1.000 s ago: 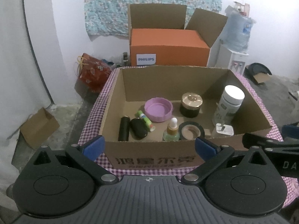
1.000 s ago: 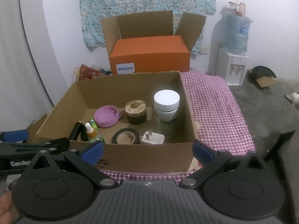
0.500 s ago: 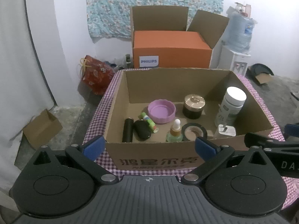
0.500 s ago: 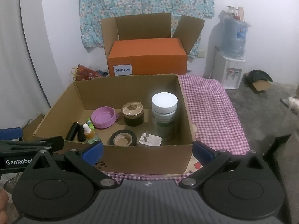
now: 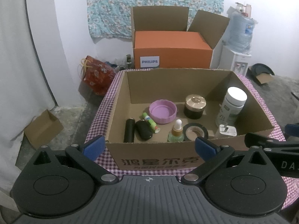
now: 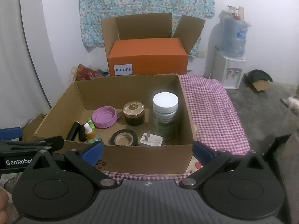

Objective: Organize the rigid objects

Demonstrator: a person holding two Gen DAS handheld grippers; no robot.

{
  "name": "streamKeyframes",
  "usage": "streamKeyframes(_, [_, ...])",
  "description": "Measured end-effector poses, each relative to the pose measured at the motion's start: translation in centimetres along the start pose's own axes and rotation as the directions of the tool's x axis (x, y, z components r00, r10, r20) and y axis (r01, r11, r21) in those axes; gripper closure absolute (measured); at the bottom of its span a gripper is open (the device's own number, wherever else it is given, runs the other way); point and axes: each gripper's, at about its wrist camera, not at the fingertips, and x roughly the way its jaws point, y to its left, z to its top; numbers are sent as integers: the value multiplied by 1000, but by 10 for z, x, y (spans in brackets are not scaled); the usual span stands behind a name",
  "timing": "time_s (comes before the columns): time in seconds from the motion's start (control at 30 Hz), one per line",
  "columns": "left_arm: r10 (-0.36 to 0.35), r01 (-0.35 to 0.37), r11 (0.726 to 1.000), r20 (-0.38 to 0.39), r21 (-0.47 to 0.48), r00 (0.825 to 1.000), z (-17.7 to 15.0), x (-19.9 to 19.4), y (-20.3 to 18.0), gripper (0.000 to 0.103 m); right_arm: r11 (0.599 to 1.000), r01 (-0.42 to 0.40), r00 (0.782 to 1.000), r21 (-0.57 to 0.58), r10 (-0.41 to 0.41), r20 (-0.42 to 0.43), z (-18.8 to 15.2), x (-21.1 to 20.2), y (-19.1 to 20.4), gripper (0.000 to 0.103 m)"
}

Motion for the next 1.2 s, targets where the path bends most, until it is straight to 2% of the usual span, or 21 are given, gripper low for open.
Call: streamKeyframes(1.2, [5,-5,1000,2,7,1000,2,-1,0,1,1000,-2,1000,1,2,-1,1,0,0,0])
